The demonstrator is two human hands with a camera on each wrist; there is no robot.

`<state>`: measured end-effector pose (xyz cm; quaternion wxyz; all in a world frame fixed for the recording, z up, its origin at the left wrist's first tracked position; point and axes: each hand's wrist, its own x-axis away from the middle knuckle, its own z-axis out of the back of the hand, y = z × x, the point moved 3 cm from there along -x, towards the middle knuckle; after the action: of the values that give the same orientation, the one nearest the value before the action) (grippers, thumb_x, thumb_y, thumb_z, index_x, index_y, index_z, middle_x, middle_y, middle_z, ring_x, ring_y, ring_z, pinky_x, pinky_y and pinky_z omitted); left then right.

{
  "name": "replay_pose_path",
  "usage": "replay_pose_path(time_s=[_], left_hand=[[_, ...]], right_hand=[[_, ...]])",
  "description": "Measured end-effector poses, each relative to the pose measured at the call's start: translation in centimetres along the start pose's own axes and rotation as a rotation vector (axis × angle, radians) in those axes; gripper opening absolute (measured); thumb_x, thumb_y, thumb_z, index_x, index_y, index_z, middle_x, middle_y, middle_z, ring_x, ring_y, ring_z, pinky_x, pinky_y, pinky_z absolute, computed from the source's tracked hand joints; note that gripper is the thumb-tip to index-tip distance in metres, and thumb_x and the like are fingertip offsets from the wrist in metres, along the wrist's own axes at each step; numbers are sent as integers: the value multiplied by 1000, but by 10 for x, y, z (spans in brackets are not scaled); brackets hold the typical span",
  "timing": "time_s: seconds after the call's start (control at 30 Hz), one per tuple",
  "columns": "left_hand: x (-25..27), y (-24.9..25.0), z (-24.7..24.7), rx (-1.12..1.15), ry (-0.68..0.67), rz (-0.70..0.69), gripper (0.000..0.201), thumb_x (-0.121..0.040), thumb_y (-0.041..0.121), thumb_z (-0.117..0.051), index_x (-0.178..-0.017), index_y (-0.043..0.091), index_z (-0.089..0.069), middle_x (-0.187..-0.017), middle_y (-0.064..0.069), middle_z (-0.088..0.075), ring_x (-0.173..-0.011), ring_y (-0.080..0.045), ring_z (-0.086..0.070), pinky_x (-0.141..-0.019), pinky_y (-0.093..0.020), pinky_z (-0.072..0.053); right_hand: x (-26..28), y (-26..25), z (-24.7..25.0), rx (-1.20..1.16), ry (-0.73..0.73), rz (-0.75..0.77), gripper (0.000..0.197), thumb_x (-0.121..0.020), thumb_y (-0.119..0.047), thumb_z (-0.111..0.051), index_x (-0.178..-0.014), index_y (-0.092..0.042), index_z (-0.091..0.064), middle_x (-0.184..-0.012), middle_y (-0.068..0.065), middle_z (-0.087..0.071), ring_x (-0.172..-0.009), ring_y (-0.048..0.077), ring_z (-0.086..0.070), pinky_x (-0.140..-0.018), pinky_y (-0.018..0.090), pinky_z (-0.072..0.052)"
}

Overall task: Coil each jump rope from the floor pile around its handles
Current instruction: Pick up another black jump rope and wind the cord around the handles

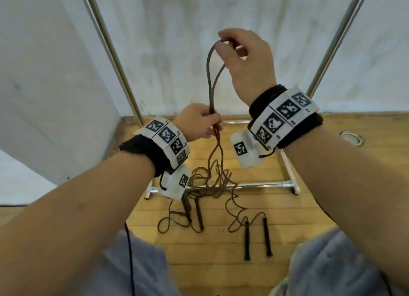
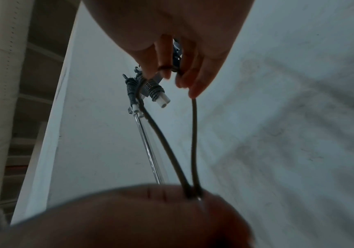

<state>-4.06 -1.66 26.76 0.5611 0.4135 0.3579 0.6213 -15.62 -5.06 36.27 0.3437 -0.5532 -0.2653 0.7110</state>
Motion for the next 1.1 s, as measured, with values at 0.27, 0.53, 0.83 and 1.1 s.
replay_pose_path(time_s=[0.27, 0.53, 0.83, 1.1], left_hand=[[13, 31, 32, 543, 238, -50, 18, -99, 10, -45, -86, 7, -56, -74, -8, -70, -70, -25, -71, -61, -28, -58], [-2, 24, 49, 624, 413, -50, 19, -101, 14, -42, -88, 7, -54, -71, -6, -69, -72, -29, -72, -63, -29, -57], [-12, -3, 17, 246, 132, 137, 29, -93, 43, -54, -110, 21, -61, -97, 4, -74, -94, -14, -69, -89, -39, -53], [-2, -9, -24, -377, -236, 5, 16, -93, 37, -54, -87, 31, -67, -80, 11, -69, -73, -2, -66, -76, -27, -45]], right_hand=[[45, 48, -17, 149, -734, -435, 27, -88, -27, -62, -112, -13, -63, -105, 1, -67, -97, 17, -61, -89, 30, -45], [104, 104, -28, 216, -911, -506, 19, -93, -32, -52, -77, -31, -63, -80, -13, -68, -82, 5, -60, -82, 32, -43], [81, 99, -5, 201, -660, -487, 24, -96, -33, -48, -79, -22, -62, -78, -2, -67, -72, 14, -65, -66, 29, -53], [46, 80, 13, 176, -434, -402, 38, -98, -34, -43, -75, -11, -62, -59, 1, -56, -54, 18, -56, -63, 36, -49]])
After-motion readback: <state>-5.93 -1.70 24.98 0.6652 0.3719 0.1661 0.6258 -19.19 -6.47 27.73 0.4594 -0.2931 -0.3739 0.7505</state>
